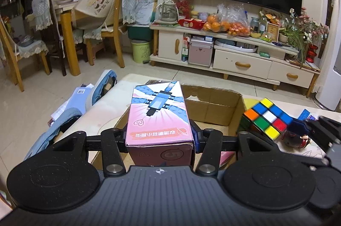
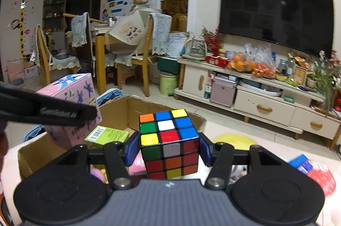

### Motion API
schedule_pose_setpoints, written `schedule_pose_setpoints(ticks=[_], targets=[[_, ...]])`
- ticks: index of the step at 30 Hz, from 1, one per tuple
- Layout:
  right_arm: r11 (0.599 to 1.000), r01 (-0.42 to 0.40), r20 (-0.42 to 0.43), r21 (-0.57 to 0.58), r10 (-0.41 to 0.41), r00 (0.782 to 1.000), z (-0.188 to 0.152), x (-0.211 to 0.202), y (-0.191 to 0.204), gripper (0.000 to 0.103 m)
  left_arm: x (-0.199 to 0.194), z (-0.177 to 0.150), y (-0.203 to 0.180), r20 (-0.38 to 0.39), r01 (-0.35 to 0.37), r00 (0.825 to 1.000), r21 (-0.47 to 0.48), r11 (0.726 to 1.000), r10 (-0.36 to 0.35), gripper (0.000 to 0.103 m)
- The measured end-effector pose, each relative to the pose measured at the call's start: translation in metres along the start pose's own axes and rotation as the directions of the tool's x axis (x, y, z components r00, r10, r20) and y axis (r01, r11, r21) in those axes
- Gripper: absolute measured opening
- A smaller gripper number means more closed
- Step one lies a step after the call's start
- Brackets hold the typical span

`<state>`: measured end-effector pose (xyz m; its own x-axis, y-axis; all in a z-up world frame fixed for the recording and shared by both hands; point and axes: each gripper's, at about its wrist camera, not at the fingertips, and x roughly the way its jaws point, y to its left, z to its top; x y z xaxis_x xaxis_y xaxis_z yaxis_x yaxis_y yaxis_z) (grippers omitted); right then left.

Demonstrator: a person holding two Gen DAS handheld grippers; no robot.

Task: Organize rigid objects
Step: 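Lower the Rubik's cube into the cardboard box with the right gripper while left lowers the pink box, then open both grippers and withdraw them from the cardboard box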

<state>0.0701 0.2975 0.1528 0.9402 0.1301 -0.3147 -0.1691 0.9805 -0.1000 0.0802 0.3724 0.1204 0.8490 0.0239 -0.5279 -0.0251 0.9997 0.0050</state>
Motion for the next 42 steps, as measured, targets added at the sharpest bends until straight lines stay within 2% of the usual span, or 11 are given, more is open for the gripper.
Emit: schedule_pose_setpoints(ticks=[9, 17, 18, 19, 20, 24, 29, 34, 42], targets=[[0.999, -0.018, -0.013, -0.046, 0.018, 1.0, 0.005, 0.029, 0.005, 0.056, 0.0, 0.0, -0.003, -0.049, -0.004, 0.999, -0.028, 1.0, 0.003, 0.061], [1.0, -0.017, -0.037, -0.023, 0.016, 0.999, 0.002, 0.039, 0.003, 0.06, 0.0, -0.002, -0.006, -0.075, -0.018, 0.997, -0.022, 1.0, 0.017, 0.063], [1.0, -0.018, -0.028, -0.004, 0.018, 0.999, 0.001, 0.035, 0.002, 0.063, 0.002, 0.0, -0.005, -0.073, -0.025, 0.997, -0.018, 1.0, 0.024, 0.066], [1.0, -0.015, -0.015, 0.014, 0.015, 1.0, 0.001, 0.031, 0.0, 0.07, 0.002, 0.0, -0.006, -0.071, -0.032, 0.997, -0.01, 0.999, 0.032, 0.077], [1.0, -0.008, -0.001, 0.026, 0.008, 1.0, 0.0, 0.024, -0.002, 0.073, 0.001, 0.0, -0.006, -0.066, -0.04, 0.997, -0.005, 0.999, 0.039, 0.08], [0.996, 0.023, 0.038, 0.083, -0.026, 0.999, -0.001, 0.003, -0.009, 0.079, 0.001, 0.001, -0.006, -0.065, -0.051, 0.997, -0.002, 0.999, 0.051, 0.096], [0.987, 0.08, 0.04, 0.136, -0.086, 0.995, -0.009, -0.015, -0.018, 0.084, 0.002, 0.0, -0.01, -0.067, -0.043, 0.997, 0.009, 0.999, 0.044, 0.103], [0.981, 0.1, 0.044, 0.167, -0.109, 0.993, -0.02, -0.028, -0.024, 0.092, 0.003, -0.001, -0.012, -0.072, -0.037, 0.997, 0.033, 0.999, 0.04, 0.103], [0.971, 0.12, 0.074, 0.208, -0.137, 0.988, -0.029, -0.043, -0.03, 0.092, 0.005, -0.001, -0.007, -0.075, -0.026, 0.997, 0.053, 0.998, 0.03, 0.103]])
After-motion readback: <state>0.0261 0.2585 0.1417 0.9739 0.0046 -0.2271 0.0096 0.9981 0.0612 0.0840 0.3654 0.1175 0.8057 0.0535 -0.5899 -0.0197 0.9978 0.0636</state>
